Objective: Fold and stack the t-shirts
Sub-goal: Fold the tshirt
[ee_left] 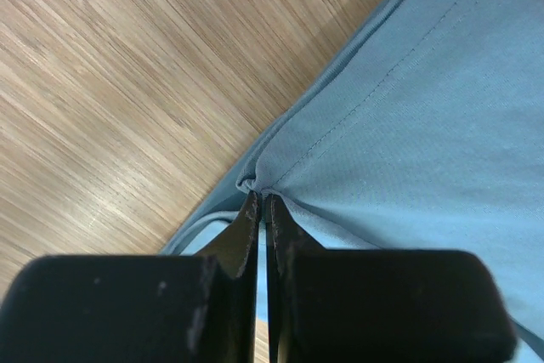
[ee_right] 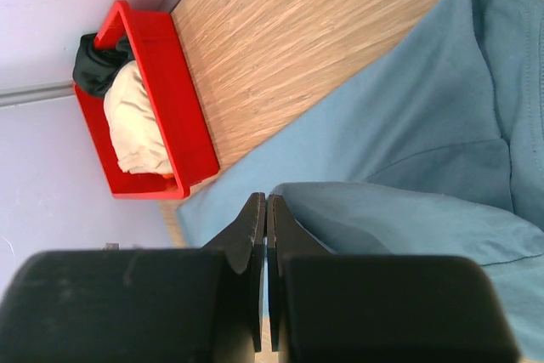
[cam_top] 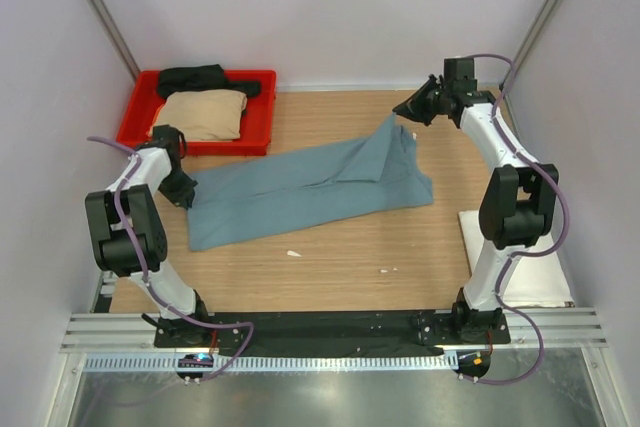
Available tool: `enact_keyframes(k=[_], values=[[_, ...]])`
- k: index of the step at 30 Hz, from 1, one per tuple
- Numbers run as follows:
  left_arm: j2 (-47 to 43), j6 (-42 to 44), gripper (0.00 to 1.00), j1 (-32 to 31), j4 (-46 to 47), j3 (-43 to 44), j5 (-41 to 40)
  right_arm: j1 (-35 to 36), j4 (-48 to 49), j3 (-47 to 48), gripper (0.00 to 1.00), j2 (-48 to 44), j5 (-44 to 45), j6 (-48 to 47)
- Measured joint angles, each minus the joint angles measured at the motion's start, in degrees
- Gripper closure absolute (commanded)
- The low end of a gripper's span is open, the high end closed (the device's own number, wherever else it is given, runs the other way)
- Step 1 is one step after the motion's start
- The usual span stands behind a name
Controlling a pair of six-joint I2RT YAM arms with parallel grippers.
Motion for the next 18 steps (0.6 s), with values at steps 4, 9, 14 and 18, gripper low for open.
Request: enact_keyframes(k=[4,9,14,18], values=[[0.7,0.0,1.00,0.0,0.0,0.0,-0.8,0.0,0.0,0.9,0.99,1.6,0.2,0.1],[1.7,0.0,1.00,0.0,0.0,0.0,-1.2,0.0,0.0,2.1,0.99,4.3,0.4,0.3],[2.8,0.1,1.00,0.0,-0.1,0.2,-1.3,0.0,-0.2,3.3,0.99,6.1,0.7,0.2],[3.7,0.1,1.00,0.0,-0.1,0.7,-1.6,0.0,-0.3,4.4,0.99,7.2,0.7,0.3]])
